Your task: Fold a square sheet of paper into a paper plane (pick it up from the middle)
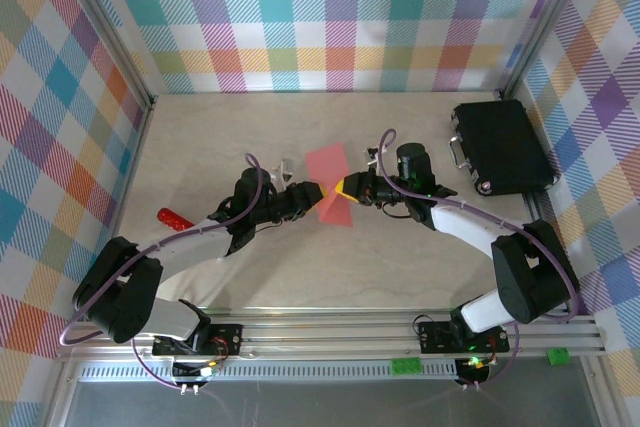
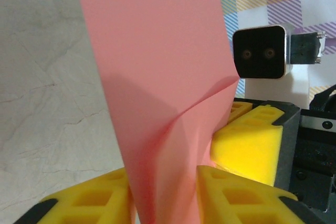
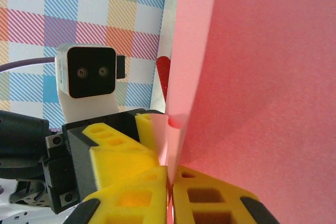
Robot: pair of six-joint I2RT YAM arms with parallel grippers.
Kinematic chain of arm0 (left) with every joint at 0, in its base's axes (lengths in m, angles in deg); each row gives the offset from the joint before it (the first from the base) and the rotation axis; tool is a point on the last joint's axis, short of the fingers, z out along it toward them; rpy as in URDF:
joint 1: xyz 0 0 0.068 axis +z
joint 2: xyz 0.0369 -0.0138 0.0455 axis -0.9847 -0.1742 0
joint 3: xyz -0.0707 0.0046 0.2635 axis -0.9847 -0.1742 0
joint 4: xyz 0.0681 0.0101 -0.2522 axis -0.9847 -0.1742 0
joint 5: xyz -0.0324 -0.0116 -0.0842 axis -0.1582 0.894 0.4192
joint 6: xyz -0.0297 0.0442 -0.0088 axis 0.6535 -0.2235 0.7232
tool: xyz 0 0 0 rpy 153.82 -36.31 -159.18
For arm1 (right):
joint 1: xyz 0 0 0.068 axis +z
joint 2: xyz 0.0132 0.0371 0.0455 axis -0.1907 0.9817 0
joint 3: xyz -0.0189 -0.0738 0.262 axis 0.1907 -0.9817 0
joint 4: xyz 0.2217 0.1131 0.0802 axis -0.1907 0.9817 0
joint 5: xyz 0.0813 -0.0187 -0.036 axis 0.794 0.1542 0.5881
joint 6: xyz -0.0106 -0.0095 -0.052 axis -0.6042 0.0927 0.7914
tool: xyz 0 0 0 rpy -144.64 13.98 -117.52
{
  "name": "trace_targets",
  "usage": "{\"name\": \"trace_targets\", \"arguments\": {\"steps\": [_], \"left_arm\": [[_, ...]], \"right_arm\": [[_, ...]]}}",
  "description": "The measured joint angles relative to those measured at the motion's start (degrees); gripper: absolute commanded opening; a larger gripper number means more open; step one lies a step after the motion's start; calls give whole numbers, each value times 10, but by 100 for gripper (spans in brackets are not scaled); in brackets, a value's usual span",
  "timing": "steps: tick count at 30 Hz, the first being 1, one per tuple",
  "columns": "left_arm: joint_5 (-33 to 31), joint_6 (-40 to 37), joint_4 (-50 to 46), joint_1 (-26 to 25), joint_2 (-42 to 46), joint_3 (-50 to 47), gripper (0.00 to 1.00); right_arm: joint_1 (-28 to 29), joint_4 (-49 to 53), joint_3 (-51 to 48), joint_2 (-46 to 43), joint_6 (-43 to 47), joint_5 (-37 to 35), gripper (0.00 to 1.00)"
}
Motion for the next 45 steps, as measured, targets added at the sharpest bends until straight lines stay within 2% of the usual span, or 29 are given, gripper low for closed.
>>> {"name": "trace_targets", "arguments": {"steps": [4,7,10,16,19,24,29,33,39,45], "left_arm": [[-9,-13,-27,4,16,0,15],[-19,-31,-62,10,26,6,11],[-41,-74,-140,17,37,33,8],[-127,-199,-344,22,68,138,6],[-194,-261,-448,21,69,199,5],[-369,-337,-617,3,27,297,5],[-541,-362,-745,-48,-79,378,4],[-616,-363,-803,-80,-179,421,3],[-618,-344,-821,-120,-294,468,7],[-523,-304,-791,-138,-340,484,20]], "right_arm": [[-1,11,-3,-1,0,-14,26],[-4,30,-5,-5,4,-28,40],[-10,61,-6,-20,15,-54,54],[-19,152,-4,-65,51,-135,68],[-19,205,2,-79,72,-185,71],[-19,279,11,-89,97,-269,73],[-19,335,11,-98,104,-342,73],[-23,367,11,-108,101,-387,73],[-31,392,6,-140,89,-434,73],[-38,401,-23,-177,75,-454,73]]}}
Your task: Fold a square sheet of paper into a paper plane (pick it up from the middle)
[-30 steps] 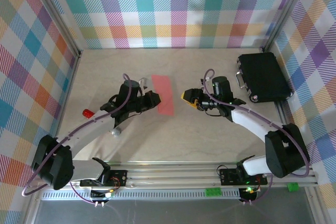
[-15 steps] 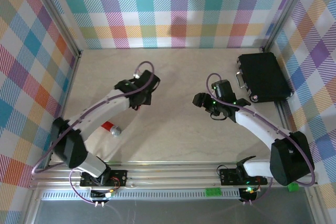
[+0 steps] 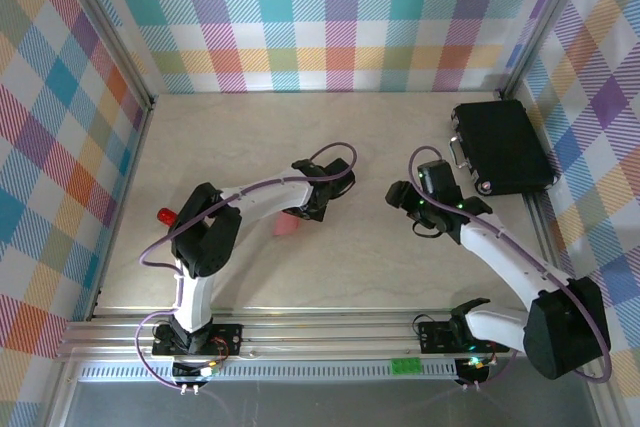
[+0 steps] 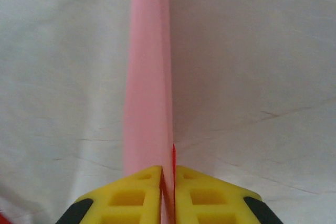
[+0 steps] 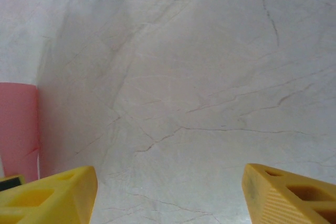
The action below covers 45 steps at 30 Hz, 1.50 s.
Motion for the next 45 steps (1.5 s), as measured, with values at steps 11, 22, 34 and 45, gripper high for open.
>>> {"name": "trace_targets", "arguments": {"steps": [11,22,34,45], "left_arm": [[205,52,147,42,84,-92,52],[254,101,231,181,299,-268,82],[267,130,247,243,377,-356,97],[284,131,257,244,367,-356,99]], "right_arm": [[10,-39,-8,43,-2,68,59],[158,-88,106,250,-5,135,27],[222,-95,266,446,1,185,19],[223,-31,282,471,89,171,19]]}}
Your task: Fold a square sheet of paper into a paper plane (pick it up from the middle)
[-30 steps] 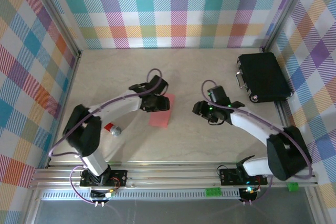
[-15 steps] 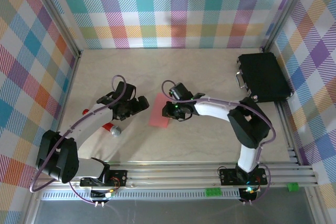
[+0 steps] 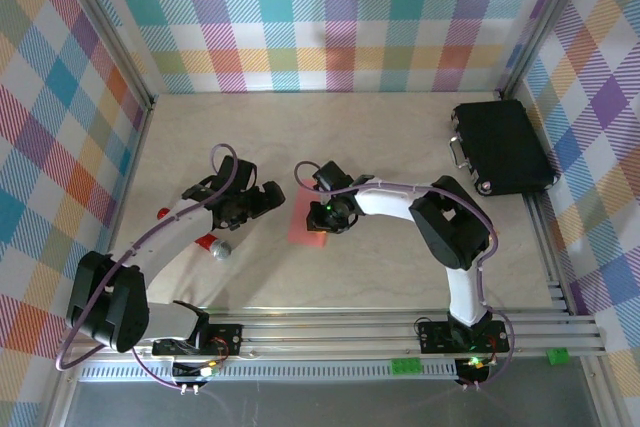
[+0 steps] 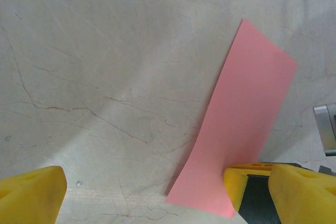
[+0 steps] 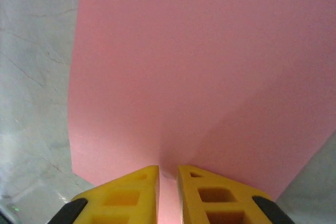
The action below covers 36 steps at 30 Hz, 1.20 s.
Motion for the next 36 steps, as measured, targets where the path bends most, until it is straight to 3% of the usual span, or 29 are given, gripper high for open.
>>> {"name": "trace_targets", "arguments": {"steps": [10,13,19,23,27,36], "left_arm": [[56,0,38,0,-26,-5,100],[71,4,50,-3,-29,-12,100],[87,24,66,-23,-30,-28,96],[101,48,78,-47,-30,-46,88],[117,76,106,-67,-33,-66,73],[153,135,180,-107,-74,-100,51]], "right_arm": [[-22,42,-117,-116,151,-9,26],[-29,31,-128,-156,130,-10,30],[-29,-7,-133,-194,20,-56,26],[-30,-9,-157,-193,-38,-74,25],[-30,-7,-161,-180,-70,-76,23],[-33,-24,-182,-147,-104,-50,20]]}}
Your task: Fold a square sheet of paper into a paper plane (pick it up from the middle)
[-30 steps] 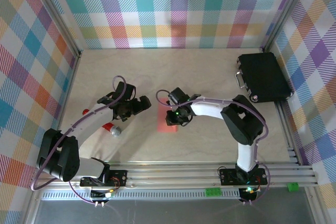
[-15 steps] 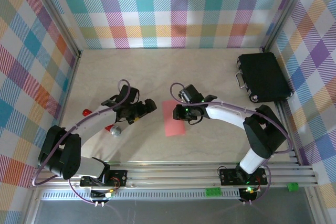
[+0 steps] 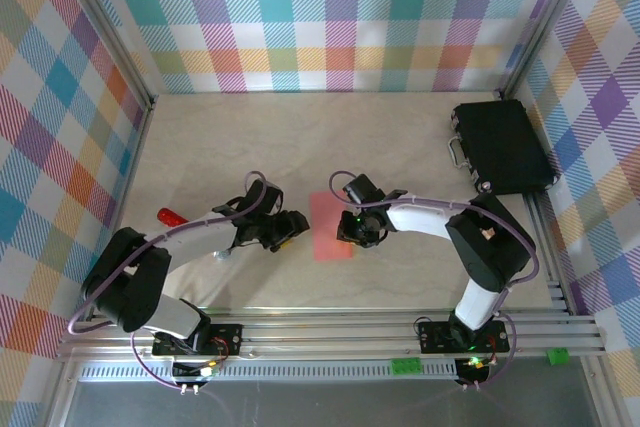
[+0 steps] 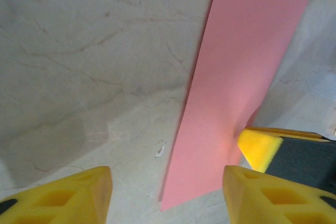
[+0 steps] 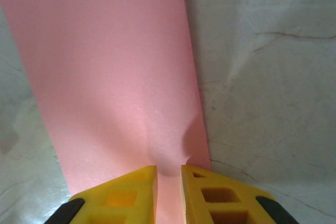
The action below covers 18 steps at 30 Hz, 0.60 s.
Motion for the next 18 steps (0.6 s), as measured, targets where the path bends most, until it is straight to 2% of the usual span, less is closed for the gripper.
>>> {"name": "trace_targets", "arguments": {"steps": [8,18], "left_arm": [[23,23,38,-31,-33,-6,38],[39,28,48,-45,-65,-7,30]], "right_arm": [[-1,-14,-7,2,-4,9,19],[-2,-22,-12,2,-4,11,19]]}}
